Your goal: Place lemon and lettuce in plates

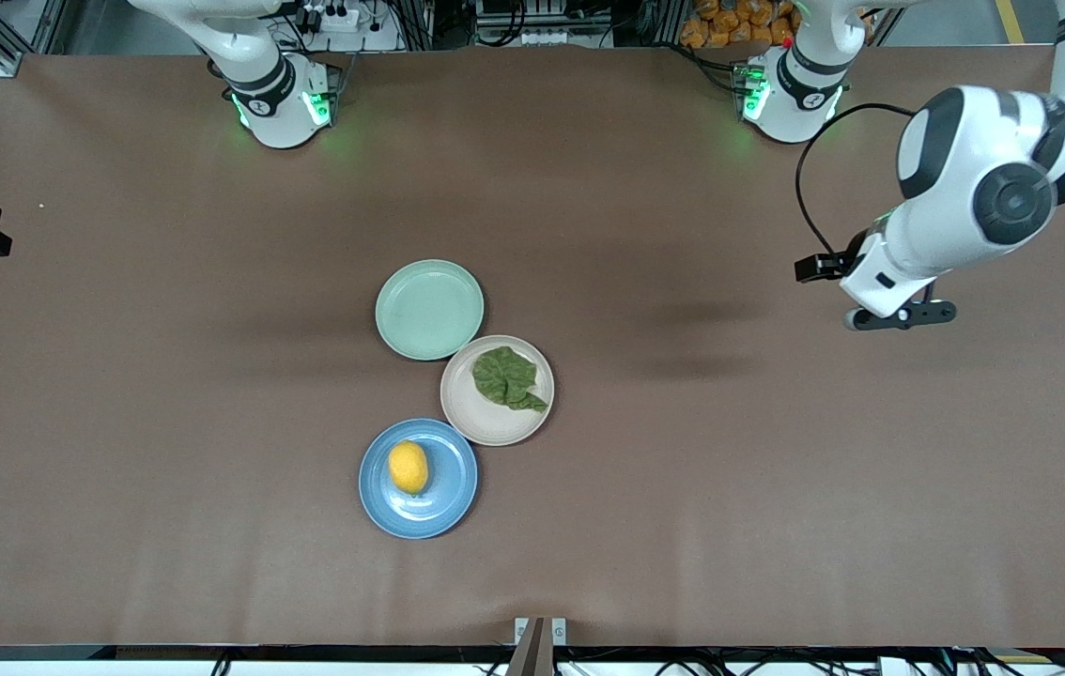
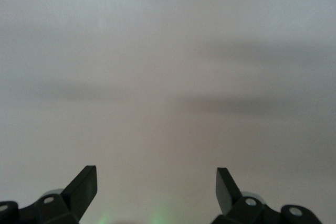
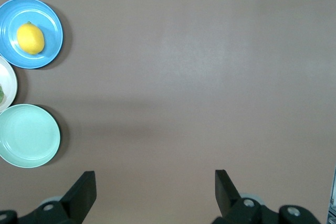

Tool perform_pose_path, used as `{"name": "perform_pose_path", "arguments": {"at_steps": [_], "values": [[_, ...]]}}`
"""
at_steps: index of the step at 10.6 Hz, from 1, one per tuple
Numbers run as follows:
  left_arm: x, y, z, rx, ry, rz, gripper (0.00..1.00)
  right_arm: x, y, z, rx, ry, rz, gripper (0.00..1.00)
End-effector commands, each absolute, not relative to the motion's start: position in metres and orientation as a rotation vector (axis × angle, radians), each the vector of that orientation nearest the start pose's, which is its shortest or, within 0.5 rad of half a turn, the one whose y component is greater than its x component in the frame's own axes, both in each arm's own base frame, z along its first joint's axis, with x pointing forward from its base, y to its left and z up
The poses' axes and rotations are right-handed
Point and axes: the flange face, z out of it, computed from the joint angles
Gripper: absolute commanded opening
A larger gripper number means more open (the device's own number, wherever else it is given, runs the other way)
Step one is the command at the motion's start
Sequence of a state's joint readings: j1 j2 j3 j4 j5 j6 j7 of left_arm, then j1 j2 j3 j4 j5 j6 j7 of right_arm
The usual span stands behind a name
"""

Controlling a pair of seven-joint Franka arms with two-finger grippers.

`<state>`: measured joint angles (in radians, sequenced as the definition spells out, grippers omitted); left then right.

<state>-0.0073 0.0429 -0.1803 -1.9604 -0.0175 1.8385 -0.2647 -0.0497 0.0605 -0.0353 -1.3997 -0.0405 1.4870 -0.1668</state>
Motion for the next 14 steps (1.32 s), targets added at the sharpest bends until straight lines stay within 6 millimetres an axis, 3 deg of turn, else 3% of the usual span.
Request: {"name": "perform_pose_path", "arguments": {"at_steps": [1, 4, 7, 14], "values": [[0.561, -0.108, 0.517, -3.181, -0.094, 0.034, 1.0, 0.564, -0.052, 0.666, -3.191, -0.115, -0.042, 1.0], [0.557, -0.106, 0.585, -3.194, -0.102, -0.165, 1.0, 0.566, -0.046, 0.667, -3.165, -0.131, -0.063, 1.0], [0.539, -0.104, 0.624, -3.177, 0.006, -0.1, 1.0, 0.567, -0.045, 0.664, -3.155, -0.134, -0.058, 1.0], [0.535, -0.102, 0.657, -3.126, 0.137, -0.151, 1.0, 0.567, -0.046, 0.664, -3.158, -0.134, -0.055, 1.0]]}}
